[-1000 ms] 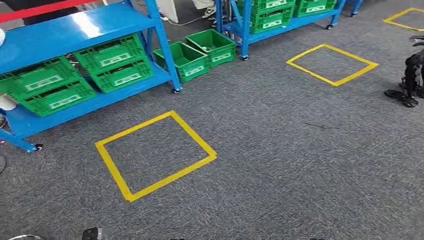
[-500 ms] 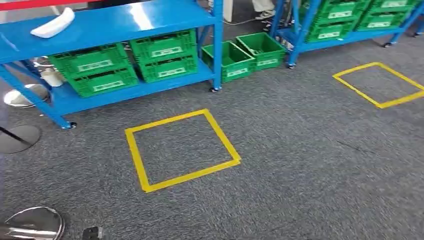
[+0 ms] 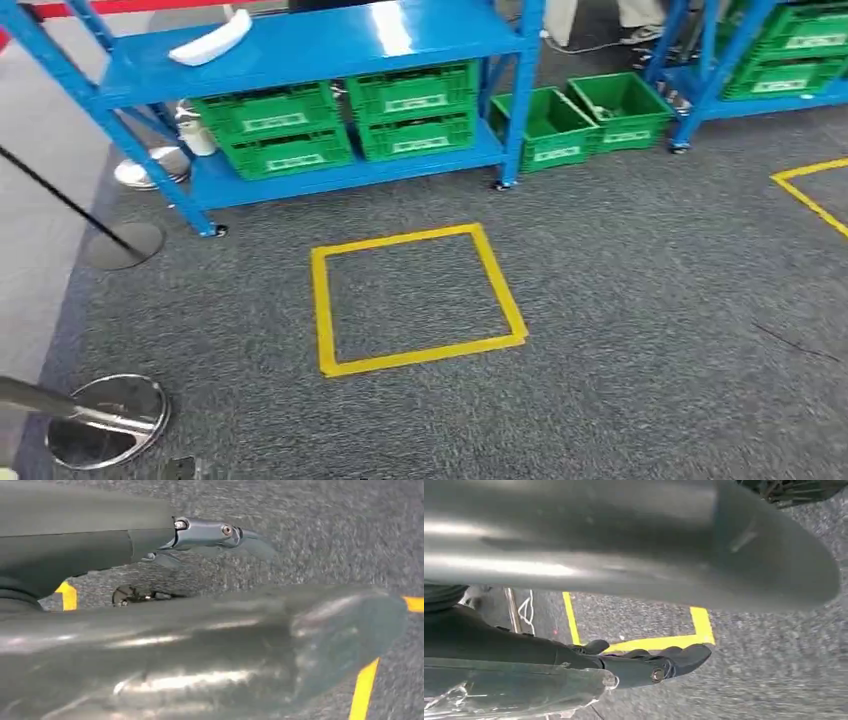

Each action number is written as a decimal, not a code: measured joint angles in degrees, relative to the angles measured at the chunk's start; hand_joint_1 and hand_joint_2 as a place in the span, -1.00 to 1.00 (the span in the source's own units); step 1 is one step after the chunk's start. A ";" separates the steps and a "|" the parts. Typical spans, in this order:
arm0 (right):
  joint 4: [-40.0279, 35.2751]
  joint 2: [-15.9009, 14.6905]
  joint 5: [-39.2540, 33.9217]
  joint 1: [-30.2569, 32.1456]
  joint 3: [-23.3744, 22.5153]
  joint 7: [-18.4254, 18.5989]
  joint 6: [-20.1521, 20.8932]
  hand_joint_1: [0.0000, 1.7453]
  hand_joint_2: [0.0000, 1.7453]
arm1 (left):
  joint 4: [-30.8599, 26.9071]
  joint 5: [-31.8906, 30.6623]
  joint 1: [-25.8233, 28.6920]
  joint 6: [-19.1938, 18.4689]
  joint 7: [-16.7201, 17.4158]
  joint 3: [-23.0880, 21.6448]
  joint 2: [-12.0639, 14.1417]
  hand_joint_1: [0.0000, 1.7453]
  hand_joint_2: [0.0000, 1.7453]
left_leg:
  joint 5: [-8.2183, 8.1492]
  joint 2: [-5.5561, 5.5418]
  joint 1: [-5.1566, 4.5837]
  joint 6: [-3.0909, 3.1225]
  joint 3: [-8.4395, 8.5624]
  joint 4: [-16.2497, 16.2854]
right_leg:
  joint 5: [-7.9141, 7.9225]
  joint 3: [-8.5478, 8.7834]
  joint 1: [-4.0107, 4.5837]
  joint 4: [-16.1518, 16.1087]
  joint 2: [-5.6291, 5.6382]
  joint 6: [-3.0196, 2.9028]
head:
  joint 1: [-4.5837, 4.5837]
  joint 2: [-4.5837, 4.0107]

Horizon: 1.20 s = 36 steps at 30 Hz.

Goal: Take the parts from the cabinet and place them on the table.

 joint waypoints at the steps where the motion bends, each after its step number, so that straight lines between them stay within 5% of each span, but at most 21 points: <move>1: 0.00 0.00 0.00 -0.07 0.00 -0.02 0.00 -1.00 -1.00 | 0.00 0.07 0.11 0.00 0.00 0.02 0.02 -1.00 -1.00 | 2.80 0.08 -0.10 0.43 1.05 -2.99 | -0.45 0.61 0.19 -0.03 -0.76 0.03 | 0.00 0.00; 2: 0.00 0.00 0.00 -0.13 0.00 -0.04 0.00 -1.00 -1.00 | 0.00 0.06 0.15 0.00 0.00 0.02 0.04 -1.00 -1.00 | 5.40 0.46 -0.31 0.95 2.71 -6.85 | -0.83 1.25 0.36 -0.13 -1.42 0.07 | 0.02 0.00; 3: 0.00 0.00 0.00 -0.17 0.00 -0.09 0.00 -1.00 -1.00 | 0.00 0.07 0.12 0.00 -0.04 0.02 0.07 -1.00 -1.00 | 8.58 2.38 -0.90 2.02 5.52 -12.86 | -1.44 2.24 0.52 -0.38 -2.29 0.24 | 0.02 0.00; 4: 0.06 0.00 0.00 -0.14 0.00 -0.11 0.02 -1.00 -1.00 | 0.00 0.07 0.06 0.02 -0.07 0.00 0.15 -1.00 -1.00 | 8.95 5.54 -1.80 2.86 6.91 -15.79 | -1.96 2.58 0.72 -0.60 -2.90 0.45 | 0.07 0.00; 5: 0.09 0.00 0.00 -0.10 0.00 -0.15 0.02 -1.00 -1.00 | 0.02 0.06 -0.21 0.04 -0.07 0.00 0.11 -1.00 -1.00 | 7.40 5.57 -1.83 2.89 8.03 -17.60 | -2.55 2.89 1.10 -0.68 -3.43 0.84 | -0.15 0.00; 9: 0.11 0.00 -0.04 -0.78 -0.02 -0.15 0.02 -1.00 -1.00 | 0.11 0.11 0.27 0.57 -0.09 0.02 0.13 -1.00 -1.00 | 7.06 2.54 -1.08 3.02 9.43 -18.71 | -2.85 4.64 0.97 -0.83 -4.39 2.12 | -0.11 0.02; 10: 0.11 0.00 -0.04 -0.94 -0.02 -0.20 0.02 -1.00 -1.00 | 0.17 0.11 0.32 0.68 -0.09 0.04 0.13 -1.00 -1.00 | 6.89 2.22 -0.91 3.23 9.97 -18.79 | -3.31 3.73 0.78 2.00 -0.77 2.28 | 0.07 -0.02; 13: 0.26 0.00 -0.09 -0.71 -0.11 -0.17 0.07 -1.00 -1.00 | 0.28 0.15 -0.15 0.74 -0.09 0.00 0.02 -1.00 -1.00 | 6.11 -0.24 -0.76 3.58 10.48 -18.78 | -7.87 -4.73 0.54 14.67 1.73 2.89 | 0.44 0.00; 15: 0.26 -0.02 -0.13 -0.34 -0.17 -0.15 0.07 -1.00 -1.00 | 0.31 0.15 0.15 0.74 -0.09 0.00 0.02 -1.00 -1.00 | 5.34 -2.15 -0.55 3.26 11.55 -18.77 | -9.01 -7.97 0.52 16.44 1.78 3.07 | 0.50 0.00; 17: 0.26 -0.04 -0.13 -0.23 -0.22 -0.19 0.07 -1.00 -1.00 | 0.33 0.22 0.37 0.70 -0.09 0.02 0.02 -1.00 -1.00 | 4.35 -3.86 -0.11 2.67 13.08 -18.71 | -4.83 -7.11 0.28 10.39 2.09 3.52 | 0.48 0.00; 19: 0.31 -0.02 -0.39 0.10 -0.26 -0.48 0.04 -1.00 -1.00 | 0.35 0.26 0.29 0.70 -0.09 0.02 0.09 -1.00 -1.00 | 3.09 -4.90 0.06 1.81 14.02 -18.62 | 4.13 -5.36 -0.92 1.63 4.06 4.70 | 0.64 0.00; 21: 0.70 0.04 -1.09 -0.65 -0.48 -0.92 -0.04 -1.00 -1.00 | 0.35 0.30 0.50 0.96 -0.09 0.02 0.22 -1.00 -1.00 | 2.68 -5.73 -0.12 1.29 13.92 -18.03 | 4.23 -5.37 -0.55 1.52 3.76 2.03 | 1.18 0.00; 24: 0.70 0.04 -1.44 -0.73 -0.61 -1.27 0.02 -1.00 -1.00 | 0.39 0.41 0.57 1.01 -0.09 0.02 0.33 -1.00 -1.00 | 2.82 -5.36 0.05 0.99 13.52 -17.62 | 4.39 -5.33 -0.66 1.50 3.58 1.12 | 1.09 0.00; 25: 0.70 0.02 -1.49 -0.66 -0.66 -1.33 0.04 -1.00 -1.00 | 0.39 0.39 0.49 1.01 -0.09 0.00 0.31 -1.00 -1.00 | 3.02 -3.27 -0.13 0.60 12.73 -15.76 | 4.14 -4.91 -0.55 1.19 3.39 0.72 | 1.05 0.00; 27: 0.70 0.02 -1.53 -0.67 -0.74 -1.40 0.11 -1.00 -1.00 | 0.39 0.39 0.17 0.98 -0.09 -0.02 0.26 -1.00 -1.00 | -0.35 -0.36 -0.05 -0.32 8.47 -8.49 | 3.70 -4.32 -0.38 0.92 2.88 0.12 | 0.72 0.00; 29: 0.70 0.02 -1.57 -0.62 -0.81 -1.40 0.13 -1.00 -1.00 | 0.39 0.39 0.11 0.98 -0.09 -0.02 0.22 -1.00 -1.00 | -3.80 0.02 -0.04 -0.46 3.44 -1.06 | 3.19 -4.02 -0.17 0.93 2.38 -0.28 | 0.53 0.00; 30: 0.70 0.02 -1.59 -0.59 -0.87 -1.40 0.13 -1.00 -1.00 | 0.39 0.39 0.19 0.98 -0.09 -0.02 0.24 -1.00 -1.00 | -3.34 0.02 -0.05 -0.40 2.38 -0.38 | 3.00 -3.80 -0.03 0.93 2.26 -0.35 | 0.57 0.00; 32: 0.70 0.02 -1.60 -0.53 -1.03 -1.40 0.13 -1.00 -1.00 | 0.39 0.41 0.25 0.98 -0.09 -0.02 0.24 -1.00 -1.00 | 1.37 0.02 -0.24 0.59 3.95 -5.46 | 2.62 -3.12 0.38 0.91 2.11 -0.46 | 0.50 0.00; 34: 0.70 0.04 -1.62 -0.59 -1.09 -1.42 0.13 -1.00 -1.00 | 0.39 0.39 0.16 1.00 -0.09 -0.02 0.24 -1.00 -1.00 | 7.31 0.51 -0.97 2.07 7.96 -14.90 | 2.32 -2.52 0.65 0.81 1.98 -0.48 | 0.55 0.00; 35: 0.74 0.07 -1.62 -0.60 -1.11 -1.42 0.18 -1.00 -1.00 | 0.39 0.39 0.04 1.01 -0.09 -0.02 0.31 -1.00 -1.00 | 6.49 0.92 -1.43 2.68 8.49 -16.67 | 2.16 -2.39 0.94 0.94 1.98 -0.25 | 0.59 0.00; 36: 0.74 0.04 -1.62 -0.61 -1.14 -1.46 0.15 -1.00 -1.00 | 0.39 0.41 -0.17 1.01 -0.09 -0.04 0.28 -1.00 -1.00 | 5.19 0.82 -1.33 2.34 8.63 -17.73 | 2.05 -2.70 0.98 0.94 1.92 -0.03 | 0.33 0.00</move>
